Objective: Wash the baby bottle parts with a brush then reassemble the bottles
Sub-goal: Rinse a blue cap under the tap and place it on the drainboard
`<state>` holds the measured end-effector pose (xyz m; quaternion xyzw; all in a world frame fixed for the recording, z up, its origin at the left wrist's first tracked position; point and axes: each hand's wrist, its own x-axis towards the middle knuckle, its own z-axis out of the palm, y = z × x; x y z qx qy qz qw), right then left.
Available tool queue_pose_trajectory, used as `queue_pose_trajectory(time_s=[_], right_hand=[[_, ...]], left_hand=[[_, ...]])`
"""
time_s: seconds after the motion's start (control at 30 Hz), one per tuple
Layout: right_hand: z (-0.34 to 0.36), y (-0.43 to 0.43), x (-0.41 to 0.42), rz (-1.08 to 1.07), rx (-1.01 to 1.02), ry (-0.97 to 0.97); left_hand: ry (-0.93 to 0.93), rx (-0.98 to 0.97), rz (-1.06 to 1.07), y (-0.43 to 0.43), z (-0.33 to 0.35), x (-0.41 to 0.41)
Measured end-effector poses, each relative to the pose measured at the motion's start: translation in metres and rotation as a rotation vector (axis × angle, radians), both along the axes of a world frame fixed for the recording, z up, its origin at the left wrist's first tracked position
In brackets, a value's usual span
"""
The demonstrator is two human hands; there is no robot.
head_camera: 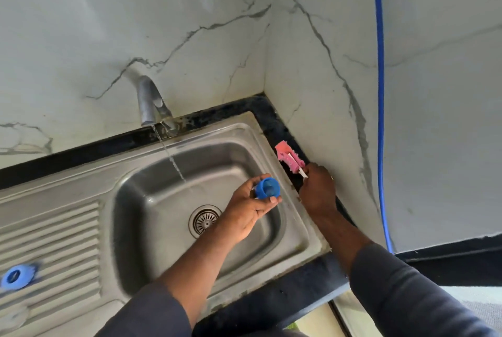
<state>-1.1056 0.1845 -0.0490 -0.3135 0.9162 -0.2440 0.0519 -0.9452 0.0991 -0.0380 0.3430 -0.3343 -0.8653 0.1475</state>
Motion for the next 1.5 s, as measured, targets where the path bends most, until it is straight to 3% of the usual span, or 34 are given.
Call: queue_pose_trajectory(time_s=[0.27, 0.37, 0.43, 0.53, 0.63, 0.73, 0.83, 1.03, 1.33, 1.5], right_hand=[[-0.001, -0.005, -0.001, 0.031, -0.047, 0.145], [0.01, -0.024, 0.024, 0.13, -0.159, 0.213], [0.009, -0.049, 0.047, 0.313, -0.256, 0.078], [0.013, -0.098, 0.084, 0.477, -0.228, -0.329], [0.016, -0.148, 0.111, 0.49, -0.154, -0.692], [0.016, -0.187, 0.127, 0.452, -0.162, -0.863], [0.022, -0.211, 0.138, 0.37, -0.2, -1.035], [0.017, -0.231, 0.143, 0.228, -0.231, -1.079], [0.018, -0.235, 0.151, 0.119, -0.283, -1.269], [0.02, -0.239, 0.164, 0.091, -0.334, -1.135]], left_hand=[[-0.203, -0.065, 0.076, -0.024, -0.011, 0.029], [-0.221, -0.061, 0.143, -0.04, -0.013, 0.044], [-0.227, -0.082, 0.19, -0.053, -0.011, 0.056], [-0.259, -0.182, 0.199, -0.08, -0.008, 0.075], [-0.331, -0.272, 0.268, -0.11, -0.005, 0.088], [-0.391, -0.297, 0.335, -0.14, 0.0, 0.097], [-0.333, -0.245, 0.305, -0.162, 0.002, 0.109], [-0.292, -0.148, 0.313, -0.185, 0.0, 0.113], [-0.289, -0.25, 0.433, -0.187, -0.007, 0.116], [-0.324, -0.251, 0.432, -0.184, -0.005, 0.122]])
